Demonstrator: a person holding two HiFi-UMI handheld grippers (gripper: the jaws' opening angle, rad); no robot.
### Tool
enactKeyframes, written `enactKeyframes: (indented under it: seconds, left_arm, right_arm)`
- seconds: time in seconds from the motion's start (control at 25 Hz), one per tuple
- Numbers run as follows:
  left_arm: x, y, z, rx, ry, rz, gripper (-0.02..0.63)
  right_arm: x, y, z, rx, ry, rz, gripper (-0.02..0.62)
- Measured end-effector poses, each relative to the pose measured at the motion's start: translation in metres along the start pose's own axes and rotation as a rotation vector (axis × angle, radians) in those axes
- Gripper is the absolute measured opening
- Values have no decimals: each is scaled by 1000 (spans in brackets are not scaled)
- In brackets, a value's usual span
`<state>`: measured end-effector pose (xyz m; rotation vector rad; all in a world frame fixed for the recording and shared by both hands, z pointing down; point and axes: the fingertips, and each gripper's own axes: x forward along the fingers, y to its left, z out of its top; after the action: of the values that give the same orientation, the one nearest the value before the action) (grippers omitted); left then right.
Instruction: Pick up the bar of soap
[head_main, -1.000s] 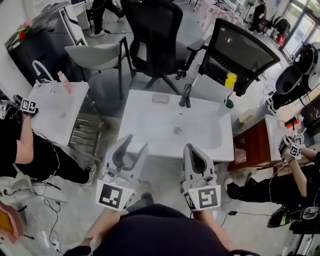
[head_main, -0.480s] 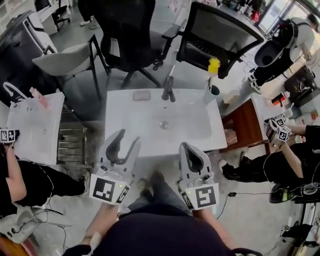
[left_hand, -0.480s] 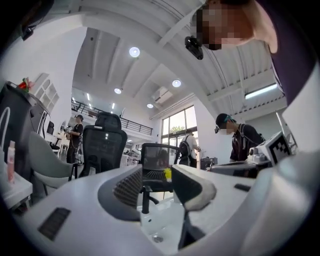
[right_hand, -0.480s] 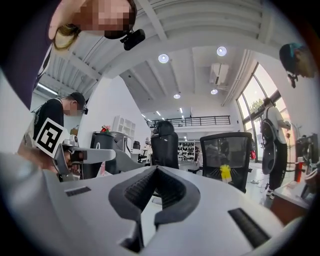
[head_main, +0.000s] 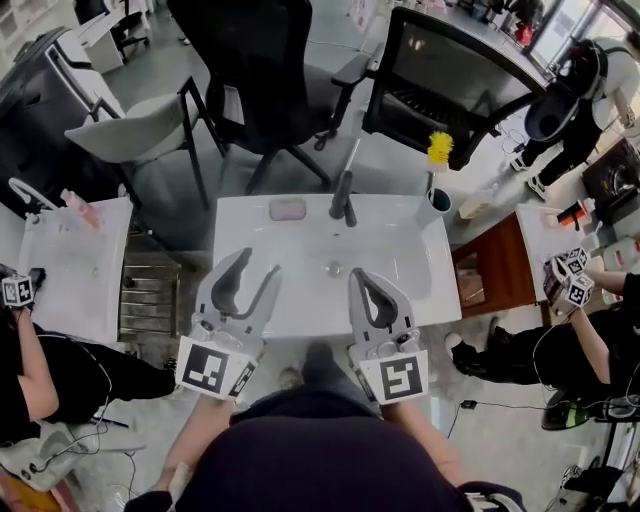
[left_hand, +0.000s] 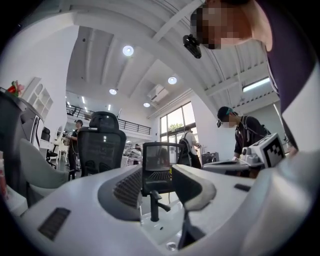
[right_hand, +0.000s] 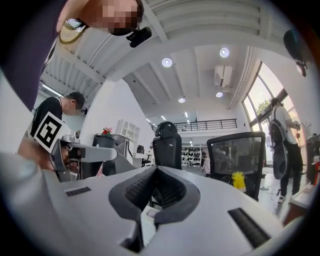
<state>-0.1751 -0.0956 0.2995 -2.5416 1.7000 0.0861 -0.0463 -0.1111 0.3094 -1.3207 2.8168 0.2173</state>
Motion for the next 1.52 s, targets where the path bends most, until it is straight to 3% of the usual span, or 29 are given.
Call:
enactKeyframes:
  seconds: [0.76,0.96,1.2,1.52]
  left_arm:
    - [92,22,-29,14,64,127,164]
    - [105,27,-35,40,84,137,164]
    - [123,28,-56,110,218,57,164]
    - [150,46,-101,155,358,-74,164]
  right_arm:
    - [88,-73,-35,48,-4,189,15]
    - [95,-81,-50,93,15,191,15]
    - [103,-76,-68,93,61,198,15]
    - [117,-81,-79,107,102,130,15]
